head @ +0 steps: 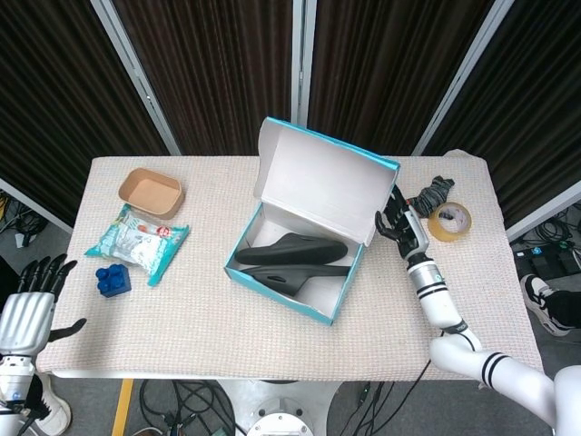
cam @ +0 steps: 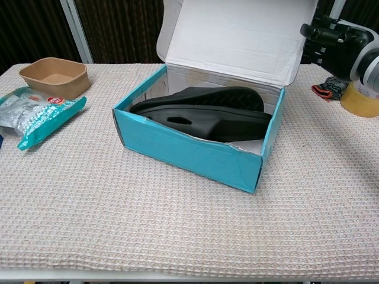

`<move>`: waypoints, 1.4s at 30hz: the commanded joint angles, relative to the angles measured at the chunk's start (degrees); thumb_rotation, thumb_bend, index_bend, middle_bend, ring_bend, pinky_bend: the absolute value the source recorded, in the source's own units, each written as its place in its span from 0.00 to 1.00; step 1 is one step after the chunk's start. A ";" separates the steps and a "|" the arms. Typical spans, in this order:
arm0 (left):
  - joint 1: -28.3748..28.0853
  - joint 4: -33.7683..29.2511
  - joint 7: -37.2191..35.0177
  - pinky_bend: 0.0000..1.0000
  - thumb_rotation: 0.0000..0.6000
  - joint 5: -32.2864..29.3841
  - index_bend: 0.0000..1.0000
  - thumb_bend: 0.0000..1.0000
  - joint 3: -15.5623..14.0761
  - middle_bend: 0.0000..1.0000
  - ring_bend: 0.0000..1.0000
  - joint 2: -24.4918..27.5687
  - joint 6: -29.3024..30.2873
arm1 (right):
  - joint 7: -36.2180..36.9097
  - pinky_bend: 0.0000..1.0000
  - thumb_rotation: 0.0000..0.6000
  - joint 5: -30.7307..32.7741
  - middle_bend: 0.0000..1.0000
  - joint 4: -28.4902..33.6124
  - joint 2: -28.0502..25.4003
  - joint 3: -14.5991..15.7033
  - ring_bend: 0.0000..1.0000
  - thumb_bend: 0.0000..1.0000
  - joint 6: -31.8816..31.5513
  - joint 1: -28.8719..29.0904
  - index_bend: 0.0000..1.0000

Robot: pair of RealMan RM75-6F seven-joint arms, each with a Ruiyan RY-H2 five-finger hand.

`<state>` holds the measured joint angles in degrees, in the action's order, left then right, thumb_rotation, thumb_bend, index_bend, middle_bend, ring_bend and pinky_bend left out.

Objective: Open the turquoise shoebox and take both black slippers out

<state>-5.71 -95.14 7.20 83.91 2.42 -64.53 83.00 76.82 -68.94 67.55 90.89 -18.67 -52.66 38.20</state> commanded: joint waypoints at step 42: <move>-0.20 3.02 -4.12 0.03 1.00 1.37 0.10 0.11 -1.05 0.04 0.00 -0.91 0.22 | -71.24 0.14 1.00 -20.17 0.22 13.47 -4.54 9.79 0.10 0.10 1.85 8.90 0.23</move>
<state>-5.96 -92.32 3.28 85.29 1.42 -65.32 83.23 9.25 -91.37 82.35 83.45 -8.15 -53.19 45.26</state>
